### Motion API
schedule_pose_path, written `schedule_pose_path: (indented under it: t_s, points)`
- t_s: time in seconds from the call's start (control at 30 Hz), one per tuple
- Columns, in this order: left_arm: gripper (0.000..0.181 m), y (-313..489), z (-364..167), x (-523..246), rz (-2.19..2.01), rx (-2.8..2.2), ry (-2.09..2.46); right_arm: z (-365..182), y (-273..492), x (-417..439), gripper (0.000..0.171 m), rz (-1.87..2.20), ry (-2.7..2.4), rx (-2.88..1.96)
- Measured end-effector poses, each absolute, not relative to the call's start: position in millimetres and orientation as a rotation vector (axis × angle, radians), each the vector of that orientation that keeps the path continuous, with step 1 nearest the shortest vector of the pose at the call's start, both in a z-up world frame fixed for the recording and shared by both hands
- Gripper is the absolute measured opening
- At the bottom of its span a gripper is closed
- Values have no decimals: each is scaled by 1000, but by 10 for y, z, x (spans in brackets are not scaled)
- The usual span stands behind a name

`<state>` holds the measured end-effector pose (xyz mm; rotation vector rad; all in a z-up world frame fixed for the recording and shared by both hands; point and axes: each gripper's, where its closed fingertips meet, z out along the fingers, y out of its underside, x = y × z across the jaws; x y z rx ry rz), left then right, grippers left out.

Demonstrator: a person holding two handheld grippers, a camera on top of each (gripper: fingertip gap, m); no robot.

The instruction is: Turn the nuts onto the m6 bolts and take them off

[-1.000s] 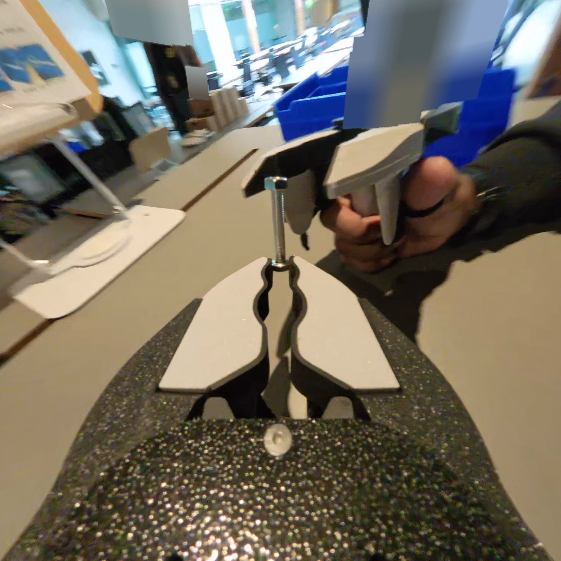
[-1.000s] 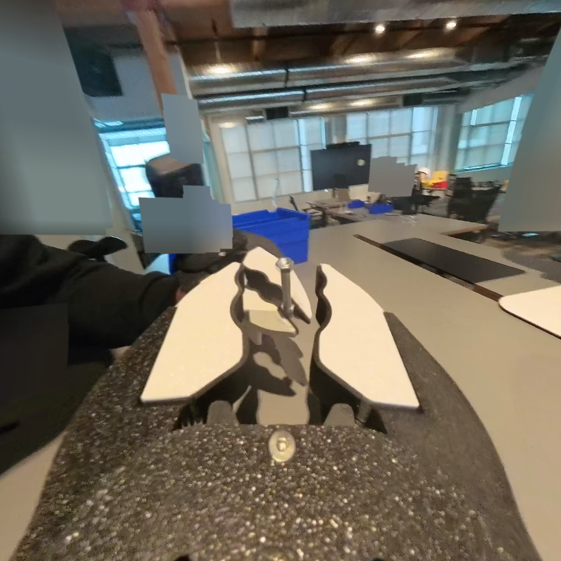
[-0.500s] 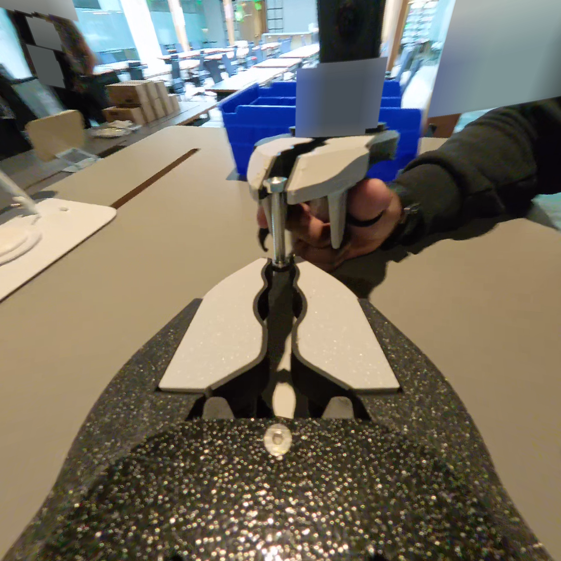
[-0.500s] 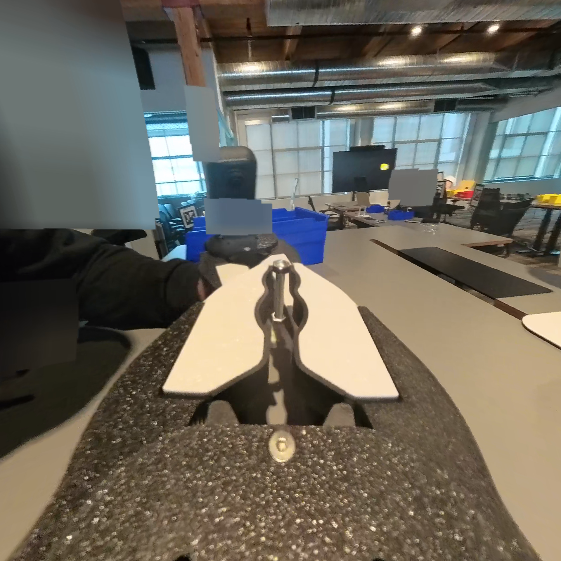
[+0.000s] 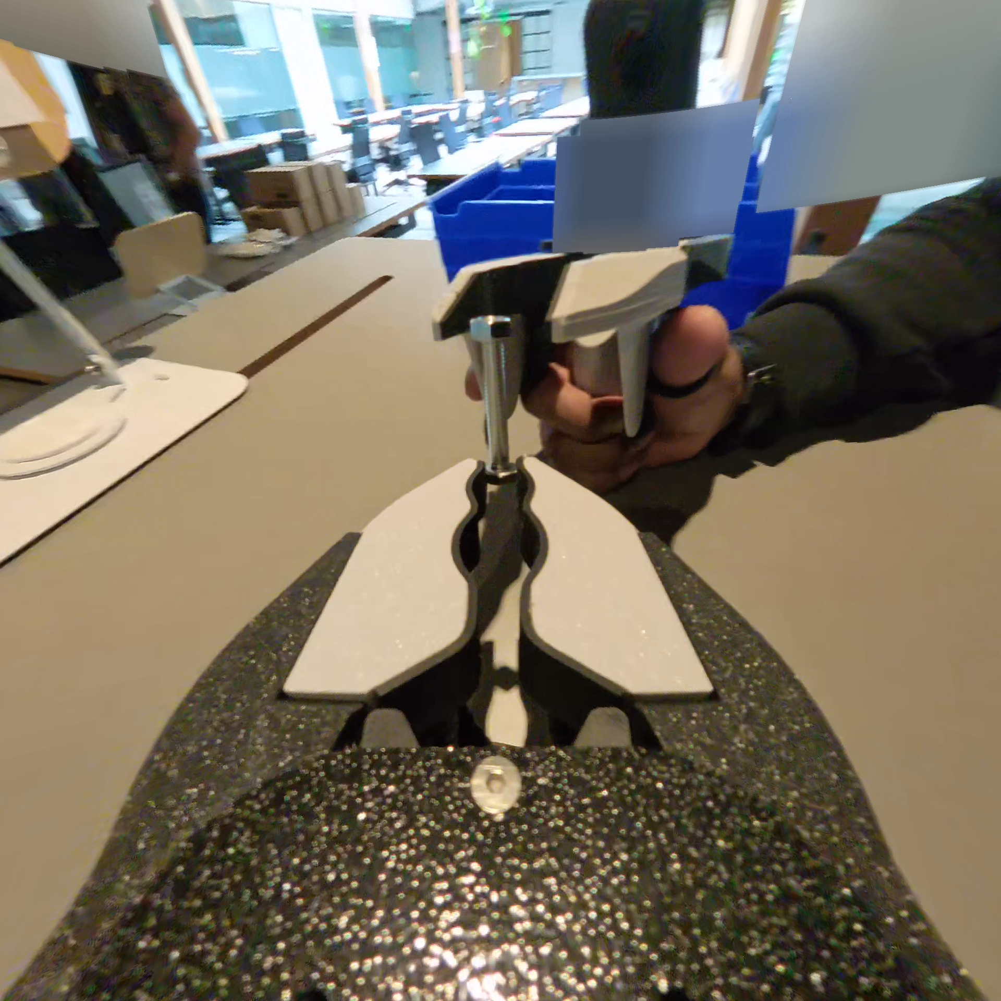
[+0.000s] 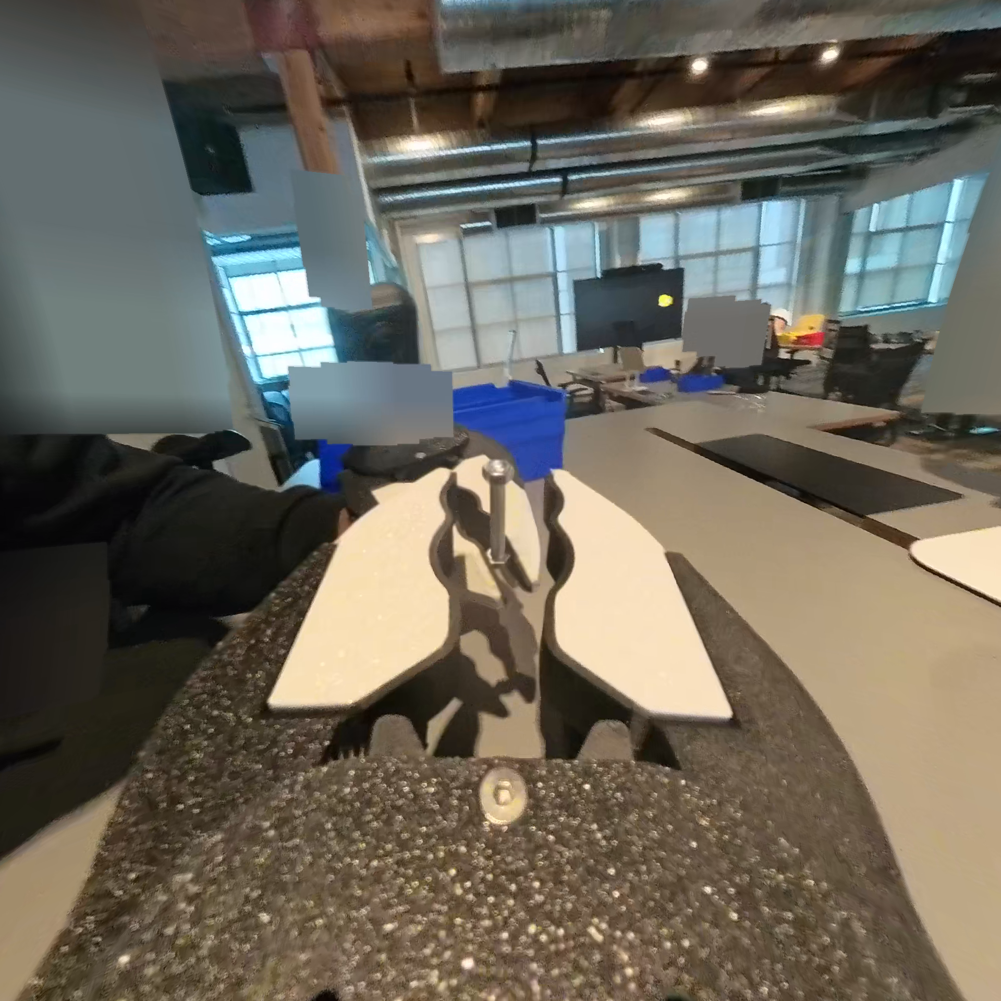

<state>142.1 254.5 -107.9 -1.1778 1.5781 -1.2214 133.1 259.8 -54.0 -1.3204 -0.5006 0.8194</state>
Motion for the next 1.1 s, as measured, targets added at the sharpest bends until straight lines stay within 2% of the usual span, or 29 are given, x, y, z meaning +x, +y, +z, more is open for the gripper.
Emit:
schedule_pose_path:
  t_s: [0.13, 0.3, 0.57, 0.7, 0.87, 1.1]
  points:
    - [10, 2411, -1068, 1371, -1332, -1135, 1649, -517, 2522, 1274, 24, 883, -550, -1284]
    - [10, 2394, -1116, 1398, -1268, -1134, 1671, -535, 2499, 1226, 11, 874, -585, -1287]
    - [10, 2802, -1226, 1511, -737, -1250, 1477, -682, 2776, 1415, 11, 580, -420, -1450]
    - [10, 2734, -1200, 1505, -888, -1252, 1504, -607, 2700, 1401, 37, 761, -433, -1389]
    - [10, 2542, -1090, 1430, -1215, -1186, 1582, -551, 2570, 1313, 30, 945, -516, -1322]
    - [10, 2381, -1110, 1388, -1304, -1137, 1681, -550, 2506, 1238, 17, 948, -575, -1302]
